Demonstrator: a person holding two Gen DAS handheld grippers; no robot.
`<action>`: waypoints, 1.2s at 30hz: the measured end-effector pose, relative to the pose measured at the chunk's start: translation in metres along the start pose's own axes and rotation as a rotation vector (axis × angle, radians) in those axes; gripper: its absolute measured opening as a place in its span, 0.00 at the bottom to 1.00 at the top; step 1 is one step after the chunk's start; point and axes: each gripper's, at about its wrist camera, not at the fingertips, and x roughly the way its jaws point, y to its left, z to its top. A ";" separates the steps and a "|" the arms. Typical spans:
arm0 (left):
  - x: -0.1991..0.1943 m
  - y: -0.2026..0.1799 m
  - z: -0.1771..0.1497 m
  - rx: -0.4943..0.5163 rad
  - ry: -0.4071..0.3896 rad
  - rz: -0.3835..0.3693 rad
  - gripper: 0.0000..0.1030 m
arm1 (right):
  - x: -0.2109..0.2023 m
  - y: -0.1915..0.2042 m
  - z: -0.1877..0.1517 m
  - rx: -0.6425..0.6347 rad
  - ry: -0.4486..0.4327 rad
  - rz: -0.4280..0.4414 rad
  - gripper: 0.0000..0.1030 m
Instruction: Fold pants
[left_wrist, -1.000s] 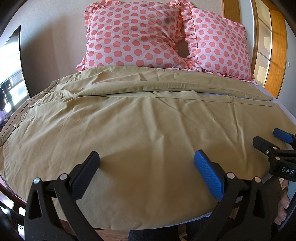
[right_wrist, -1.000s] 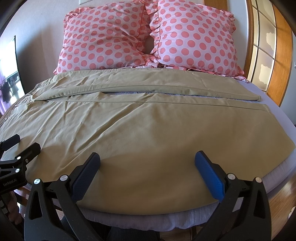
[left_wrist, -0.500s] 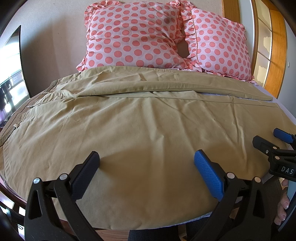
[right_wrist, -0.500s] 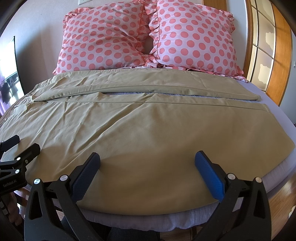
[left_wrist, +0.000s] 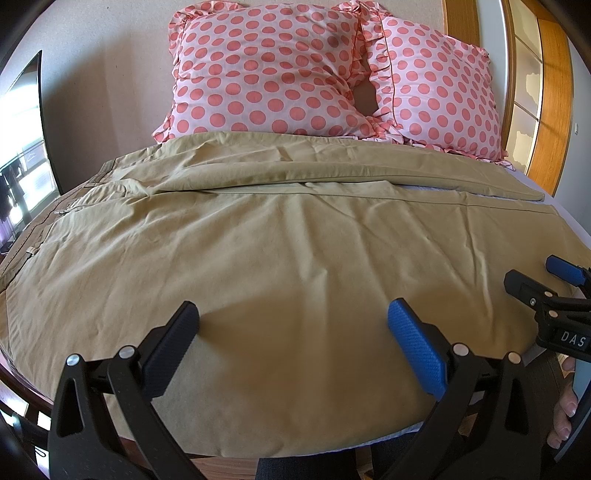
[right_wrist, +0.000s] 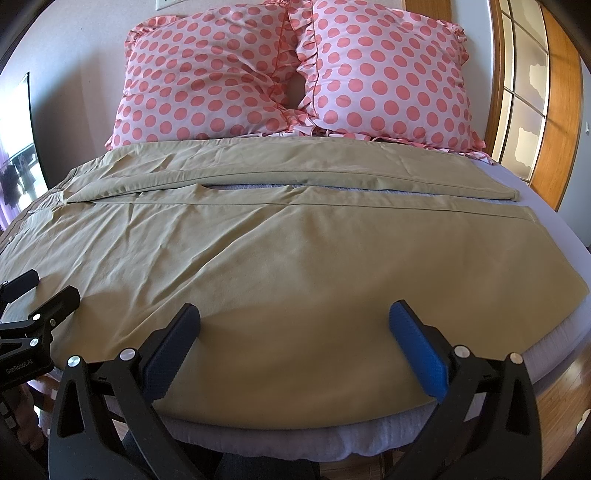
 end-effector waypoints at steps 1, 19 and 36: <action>0.000 0.000 0.000 0.000 0.000 0.000 0.98 | 0.000 0.000 0.000 0.000 0.000 0.000 0.99; 0.000 0.000 0.000 0.000 -0.001 0.000 0.98 | 0.000 0.000 0.000 0.000 -0.002 0.000 0.99; 0.000 0.000 0.000 0.001 -0.003 0.000 0.98 | 0.000 0.001 -0.003 0.001 -0.014 -0.001 0.99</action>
